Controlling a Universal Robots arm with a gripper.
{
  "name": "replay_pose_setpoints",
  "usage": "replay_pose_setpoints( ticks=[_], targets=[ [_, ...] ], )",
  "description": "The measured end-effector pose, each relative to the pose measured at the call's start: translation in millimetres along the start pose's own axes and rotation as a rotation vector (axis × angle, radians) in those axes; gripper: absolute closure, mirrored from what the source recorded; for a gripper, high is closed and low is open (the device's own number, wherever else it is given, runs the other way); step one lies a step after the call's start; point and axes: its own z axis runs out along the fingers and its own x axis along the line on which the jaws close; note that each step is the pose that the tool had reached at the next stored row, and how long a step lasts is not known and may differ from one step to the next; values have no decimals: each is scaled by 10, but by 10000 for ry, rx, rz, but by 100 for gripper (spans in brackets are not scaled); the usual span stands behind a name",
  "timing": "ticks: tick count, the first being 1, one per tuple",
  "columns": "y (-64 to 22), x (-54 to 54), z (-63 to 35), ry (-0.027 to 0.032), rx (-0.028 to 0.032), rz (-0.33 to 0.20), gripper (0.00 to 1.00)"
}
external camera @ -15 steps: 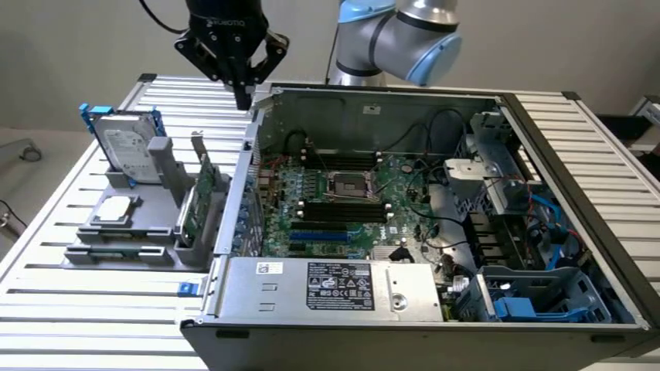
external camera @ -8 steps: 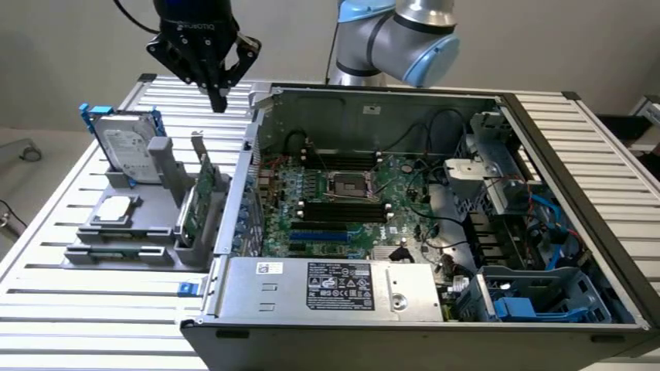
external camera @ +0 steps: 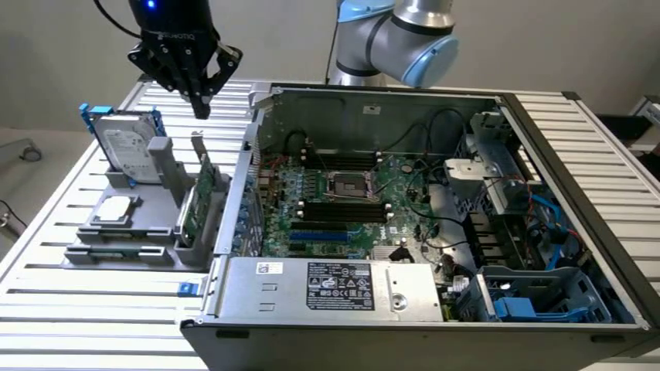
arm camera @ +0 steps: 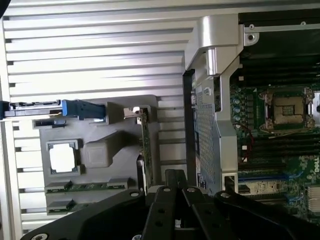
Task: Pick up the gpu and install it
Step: 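Reach for the gpu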
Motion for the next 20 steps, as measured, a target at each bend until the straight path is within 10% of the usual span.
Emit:
replay_pose_setpoints(
  ticks=[7, 20],
  targets=[
    [-61, 9, 60, 336, 23, -130, 89],
    [-147, 83, 153, 389, 32, -444, 89]
  ],
)
